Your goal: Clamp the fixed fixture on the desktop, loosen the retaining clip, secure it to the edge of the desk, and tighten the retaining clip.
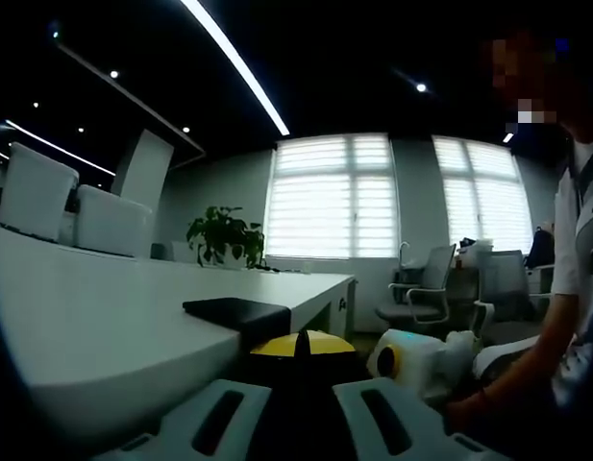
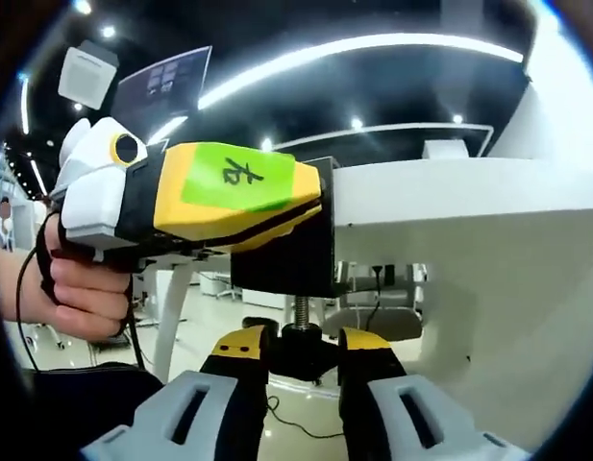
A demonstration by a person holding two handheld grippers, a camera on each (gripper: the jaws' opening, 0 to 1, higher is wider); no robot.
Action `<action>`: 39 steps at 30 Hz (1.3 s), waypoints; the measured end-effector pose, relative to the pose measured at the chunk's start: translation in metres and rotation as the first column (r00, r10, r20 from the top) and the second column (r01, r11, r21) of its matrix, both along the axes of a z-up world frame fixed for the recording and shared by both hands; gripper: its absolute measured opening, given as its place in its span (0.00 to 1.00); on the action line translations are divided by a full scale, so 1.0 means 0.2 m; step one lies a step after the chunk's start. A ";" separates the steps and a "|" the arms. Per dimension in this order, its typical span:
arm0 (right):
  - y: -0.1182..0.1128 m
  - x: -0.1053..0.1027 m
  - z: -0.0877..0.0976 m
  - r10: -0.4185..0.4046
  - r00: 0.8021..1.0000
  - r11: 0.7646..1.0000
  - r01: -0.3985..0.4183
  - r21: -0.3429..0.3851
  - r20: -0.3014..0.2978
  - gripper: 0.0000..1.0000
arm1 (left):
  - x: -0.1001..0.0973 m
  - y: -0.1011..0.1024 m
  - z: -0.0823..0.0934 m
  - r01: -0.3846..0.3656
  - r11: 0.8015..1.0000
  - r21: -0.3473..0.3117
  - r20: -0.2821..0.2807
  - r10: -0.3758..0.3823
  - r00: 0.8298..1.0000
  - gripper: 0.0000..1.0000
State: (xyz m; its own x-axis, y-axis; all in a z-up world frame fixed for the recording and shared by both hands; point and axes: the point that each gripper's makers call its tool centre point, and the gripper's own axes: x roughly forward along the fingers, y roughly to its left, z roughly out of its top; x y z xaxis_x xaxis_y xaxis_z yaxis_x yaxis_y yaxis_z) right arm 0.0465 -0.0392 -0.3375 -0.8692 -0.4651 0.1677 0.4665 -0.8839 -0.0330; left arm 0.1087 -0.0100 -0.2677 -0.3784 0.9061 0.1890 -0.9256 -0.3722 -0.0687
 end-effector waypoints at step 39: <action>-0.03 0.01 -0.06 -0.071 0.994 0.997 0.071 0.010 0.088 0.32 | 0.03 0.01 -0.01 0.003 1.000 0.001 0.001 -0.003 1.000 0.01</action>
State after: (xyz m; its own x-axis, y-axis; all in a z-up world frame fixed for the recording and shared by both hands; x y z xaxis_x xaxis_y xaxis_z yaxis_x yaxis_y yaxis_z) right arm 0.0480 -0.0447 -0.3504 -0.9113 -0.4026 0.0858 0.4041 -0.9147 -0.0004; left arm 0.1140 -0.0085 -0.2696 -0.3756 0.9072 0.1894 -0.9268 -0.3691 -0.0694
